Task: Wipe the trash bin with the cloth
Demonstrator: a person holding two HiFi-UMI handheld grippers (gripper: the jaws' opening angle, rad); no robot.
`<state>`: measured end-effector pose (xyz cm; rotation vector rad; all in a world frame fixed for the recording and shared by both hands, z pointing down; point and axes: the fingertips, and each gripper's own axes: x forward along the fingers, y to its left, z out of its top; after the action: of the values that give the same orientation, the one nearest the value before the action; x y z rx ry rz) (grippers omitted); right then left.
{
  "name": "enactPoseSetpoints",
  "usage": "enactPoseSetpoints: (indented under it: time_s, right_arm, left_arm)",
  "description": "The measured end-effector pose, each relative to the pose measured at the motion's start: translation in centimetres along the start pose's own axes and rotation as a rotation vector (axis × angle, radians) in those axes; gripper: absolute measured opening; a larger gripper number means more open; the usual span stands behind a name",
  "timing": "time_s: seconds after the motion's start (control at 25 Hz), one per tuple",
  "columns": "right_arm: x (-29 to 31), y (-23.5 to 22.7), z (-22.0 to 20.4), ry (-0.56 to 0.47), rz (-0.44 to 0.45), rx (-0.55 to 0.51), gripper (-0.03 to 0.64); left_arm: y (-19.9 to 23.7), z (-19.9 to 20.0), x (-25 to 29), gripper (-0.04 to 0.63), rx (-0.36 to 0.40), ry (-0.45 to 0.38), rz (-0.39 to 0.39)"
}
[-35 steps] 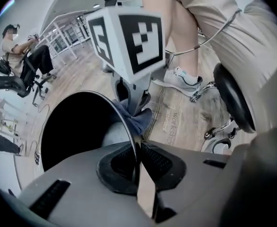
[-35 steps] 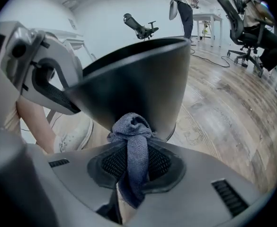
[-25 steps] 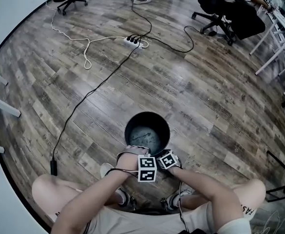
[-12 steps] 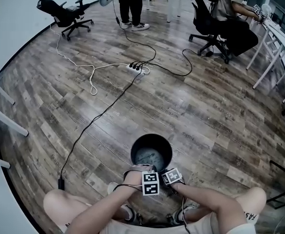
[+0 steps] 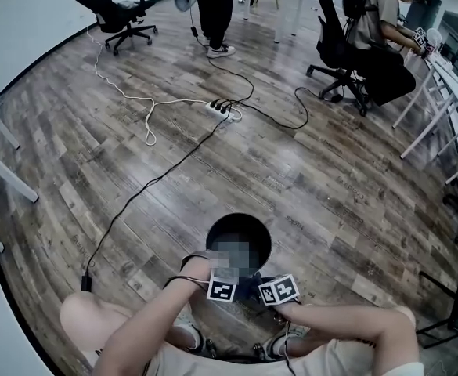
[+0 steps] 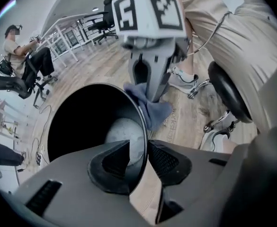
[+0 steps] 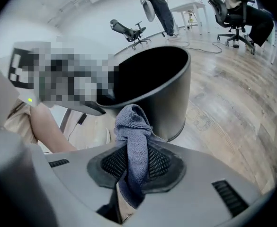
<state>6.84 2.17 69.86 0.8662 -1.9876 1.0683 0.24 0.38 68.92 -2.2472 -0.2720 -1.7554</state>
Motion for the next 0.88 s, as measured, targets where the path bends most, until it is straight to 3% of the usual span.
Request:
enactPoseSetpoints:
  time_s: [0.16,0.36,0.52,0.72,0.88]
  right_arm:
    - [-3.3,1.5,1.9,-0.043,0.011,-0.02,0.081]
    - [-2.3,0.9,3.5,-0.054,0.022,0.008,0.082]
    - [0.2,-1.5,2.5,-0.036,-0.018,-0.022,0.081]
    - [4.4,-4.0,0.6,0.0,-0.082,-0.14,0.081]
    - [8.2,-5.9,-1.5,0.02,-0.123,-0.16,0.082]
  left_arm:
    - [0.1,-0.4,0.9,0.127,0.064,0.035,0.026]
    - [-0.8,-0.7,0.9,0.075,0.118,0.065,0.001]
    - [-1.3,0.8,0.9,0.032,0.091,0.025,-0.019]
    - [-1.2,1.5,0.9,0.031,0.039,0.015,-0.033]
    - [-1.3,1.6,1.0,0.031,0.034,0.015,-0.032]
